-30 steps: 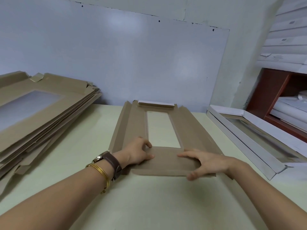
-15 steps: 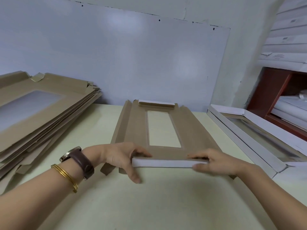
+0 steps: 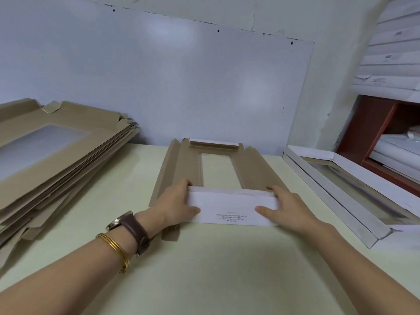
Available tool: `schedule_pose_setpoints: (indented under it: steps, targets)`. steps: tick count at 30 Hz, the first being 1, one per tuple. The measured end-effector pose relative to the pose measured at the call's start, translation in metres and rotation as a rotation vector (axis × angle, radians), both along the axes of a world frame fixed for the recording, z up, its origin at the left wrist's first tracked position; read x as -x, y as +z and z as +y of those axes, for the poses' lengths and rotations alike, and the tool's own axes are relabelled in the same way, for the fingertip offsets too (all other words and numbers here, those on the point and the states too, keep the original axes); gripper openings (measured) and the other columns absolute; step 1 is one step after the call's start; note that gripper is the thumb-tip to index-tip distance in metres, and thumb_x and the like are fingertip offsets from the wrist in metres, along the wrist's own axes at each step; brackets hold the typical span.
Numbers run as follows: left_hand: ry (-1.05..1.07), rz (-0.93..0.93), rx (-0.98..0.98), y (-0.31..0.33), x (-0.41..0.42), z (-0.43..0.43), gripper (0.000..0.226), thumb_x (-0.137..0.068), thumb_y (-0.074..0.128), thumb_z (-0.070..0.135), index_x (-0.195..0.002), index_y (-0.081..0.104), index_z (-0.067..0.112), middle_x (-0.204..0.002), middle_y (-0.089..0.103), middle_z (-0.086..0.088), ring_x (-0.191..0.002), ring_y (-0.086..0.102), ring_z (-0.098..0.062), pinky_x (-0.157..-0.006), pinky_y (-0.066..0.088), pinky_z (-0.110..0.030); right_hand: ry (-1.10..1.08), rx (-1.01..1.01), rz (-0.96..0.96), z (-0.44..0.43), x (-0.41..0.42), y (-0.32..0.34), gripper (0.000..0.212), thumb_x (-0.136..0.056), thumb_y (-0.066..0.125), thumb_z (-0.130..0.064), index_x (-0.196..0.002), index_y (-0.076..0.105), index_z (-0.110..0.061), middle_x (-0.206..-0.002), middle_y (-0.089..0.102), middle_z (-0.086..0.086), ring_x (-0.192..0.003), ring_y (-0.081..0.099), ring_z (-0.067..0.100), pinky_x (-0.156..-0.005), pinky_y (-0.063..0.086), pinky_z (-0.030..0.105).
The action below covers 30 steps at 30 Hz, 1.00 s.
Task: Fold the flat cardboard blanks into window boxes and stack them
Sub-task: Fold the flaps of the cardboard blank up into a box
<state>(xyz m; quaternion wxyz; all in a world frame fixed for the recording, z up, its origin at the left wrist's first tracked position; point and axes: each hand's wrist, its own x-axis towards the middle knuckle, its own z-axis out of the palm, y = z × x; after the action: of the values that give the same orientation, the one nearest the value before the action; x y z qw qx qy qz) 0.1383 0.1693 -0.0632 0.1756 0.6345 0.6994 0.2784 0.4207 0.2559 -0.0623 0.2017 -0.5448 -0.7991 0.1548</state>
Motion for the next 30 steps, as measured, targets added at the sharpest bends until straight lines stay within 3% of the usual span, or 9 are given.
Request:
schedule_pose_setpoints:
  steps: [3,6,9,14,22,27,30]
  targets:
    - [-0.004,0.19,-0.066,-0.012,-0.006,0.0,0.068,-0.087,0.063,0.027,-0.143,0.027,0.016,-0.141,0.033,-0.004,-0.124,0.043,-0.023,-0.096,0.04,-0.029,-0.055,-0.215,-0.221,-0.007,0.01,-0.007,0.08,-0.085,0.06,-0.055,-0.15,0.022,-0.027,-0.141,0.041,-0.004,-0.133,0.035,0.02,-0.104,0.031,0.038]
    - [-0.072,0.472,-0.168,-0.021,-0.016,-0.002,0.061,-0.09,0.048,0.015,-0.147,0.025,0.019,-0.153,0.021,-0.004,-0.139,0.026,-0.021,-0.114,0.02,-0.037,-0.061,-0.375,-0.456,-0.014,0.025,-0.015,0.072,-0.094,0.048,-0.047,-0.153,0.013,-0.027,-0.156,0.018,0.002,-0.144,0.012,0.022,-0.113,0.016,0.04]
    - [-0.214,0.625,-0.195,-0.03,-0.031,-0.001,0.057,-0.092,0.034,0.009,-0.148,0.025,0.012,-0.157,0.019,-0.003,-0.147,0.013,-0.018,-0.118,0.004,-0.035,0.089,-0.353,-0.409,-0.023,0.048,-0.027,0.058,-0.102,0.034,-0.031,-0.155,0.01,-0.023,-0.163,-0.001,-0.002,-0.149,-0.006,0.018,-0.117,0.003,0.034]
    - [-0.276,0.588,-0.038,-0.042,-0.049,0.007,0.058,-0.104,0.02,0.032,-0.154,0.003,0.006,-0.162,0.004,-0.007,-0.149,0.001,-0.019,-0.12,0.002,-0.034,0.311,-0.146,-0.282,-0.038,0.077,-0.045,0.059,-0.105,0.017,-0.043,-0.156,0.006,-0.015,-0.163,-0.001,-0.005,-0.148,-0.01,0.006,-0.118,-0.008,0.023]
    - [-0.272,0.57,0.218,-0.043,-0.048,0.008,0.068,-0.102,0.009,0.048,-0.152,-0.008,0.006,-0.161,-0.012,-0.007,-0.148,-0.013,-0.017,-0.12,-0.006,-0.032,0.341,0.102,-0.366,-0.029,0.07,-0.044,0.071,-0.101,0.014,-0.056,-0.155,0.0,-0.013,-0.163,-0.006,-0.004,-0.148,-0.011,0.005,-0.119,-0.006,0.026]
    - [-0.251,0.56,0.239,-0.041,-0.045,0.007,0.075,-0.099,0.011,0.056,-0.152,-0.009,0.007,-0.161,-0.013,-0.007,-0.148,-0.014,-0.016,-0.118,-0.007,-0.03,0.275,0.068,-0.477,-0.014,0.04,-0.04,0.073,-0.099,0.01,-0.058,-0.156,-0.001,-0.013,-0.163,-0.005,-0.004,-0.148,-0.01,0.004,-0.121,-0.006,0.032]
    - [-0.253,0.554,0.245,-0.04,-0.044,0.007,0.076,-0.098,0.011,0.058,-0.153,-0.009,0.009,-0.161,-0.013,-0.004,-0.148,-0.014,-0.015,-0.119,-0.007,-0.03,0.252,0.072,-0.493,-0.009,0.024,-0.038,0.073,-0.099,0.009,-0.059,-0.156,0.0,-0.014,-0.163,-0.003,-0.006,-0.148,-0.01,0.003,-0.12,-0.008,0.03]
